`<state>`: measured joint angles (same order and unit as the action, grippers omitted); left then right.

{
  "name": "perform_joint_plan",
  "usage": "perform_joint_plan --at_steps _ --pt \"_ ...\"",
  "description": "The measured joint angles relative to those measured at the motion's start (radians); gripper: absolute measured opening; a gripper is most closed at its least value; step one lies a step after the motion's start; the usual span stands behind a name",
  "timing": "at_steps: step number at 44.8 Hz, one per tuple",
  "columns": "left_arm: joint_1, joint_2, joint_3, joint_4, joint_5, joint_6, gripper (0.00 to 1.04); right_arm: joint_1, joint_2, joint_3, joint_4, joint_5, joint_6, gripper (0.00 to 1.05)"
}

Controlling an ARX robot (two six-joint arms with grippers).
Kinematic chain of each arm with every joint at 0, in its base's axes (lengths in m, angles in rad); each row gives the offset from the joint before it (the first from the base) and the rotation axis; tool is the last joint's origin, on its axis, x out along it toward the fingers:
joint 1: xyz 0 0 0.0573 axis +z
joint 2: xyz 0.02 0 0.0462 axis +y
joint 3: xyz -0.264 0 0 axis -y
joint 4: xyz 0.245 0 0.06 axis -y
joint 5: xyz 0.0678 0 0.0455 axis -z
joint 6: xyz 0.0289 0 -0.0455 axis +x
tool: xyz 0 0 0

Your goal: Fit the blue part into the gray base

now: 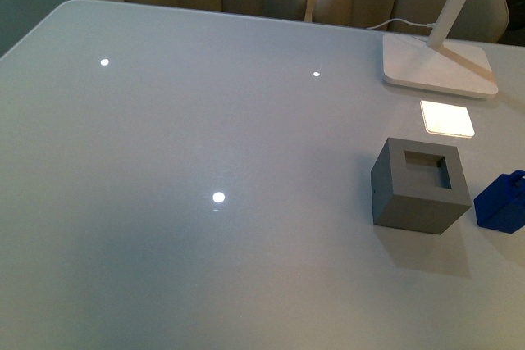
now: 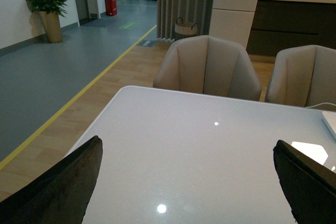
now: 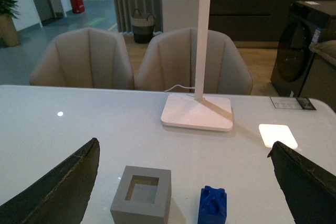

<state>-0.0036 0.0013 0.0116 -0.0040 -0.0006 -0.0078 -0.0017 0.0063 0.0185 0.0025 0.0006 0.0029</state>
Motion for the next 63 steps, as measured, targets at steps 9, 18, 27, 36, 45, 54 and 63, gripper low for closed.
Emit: perform_joint_plan --at_steps 9,18,27,36,45,54,63 --pt "0.0 0.0 0.0 0.0 0.0 0.0 0.97 0.0 0.0 0.0 0.0 0.0 0.0 0.96" --pt "0.0 0.0 0.0 0.0 0.0 0.0 0.97 0.0 0.0 0.0 0.0 0.0 0.0 0.96" --pt "0.0 0.0 0.0 0.0 0.0 0.0 0.97 0.052 0.065 0.045 -0.124 0.126 0.038 0.96" --pt "0.0 0.0 0.0 0.0 0.0 0.0 0.97 0.192 0.57 0.244 -0.102 0.283 0.14 0.96" --pt "0.0 0.0 0.0 0.0 0.0 0.0 0.97 -0.095 1.112 0.517 -0.093 0.008 0.111 0.96" --pt "0.0 0.0 0.0 0.0 0.0 0.0 0.97 -0.203 1.49 0.736 -0.174 -0.151 0.08 0.96" --pt "0.0 0.0 0.0 0.0 0.0 0.0 0.97 -0.222 1.74 0.9 -0.222 -0.127 0.017 0.96"
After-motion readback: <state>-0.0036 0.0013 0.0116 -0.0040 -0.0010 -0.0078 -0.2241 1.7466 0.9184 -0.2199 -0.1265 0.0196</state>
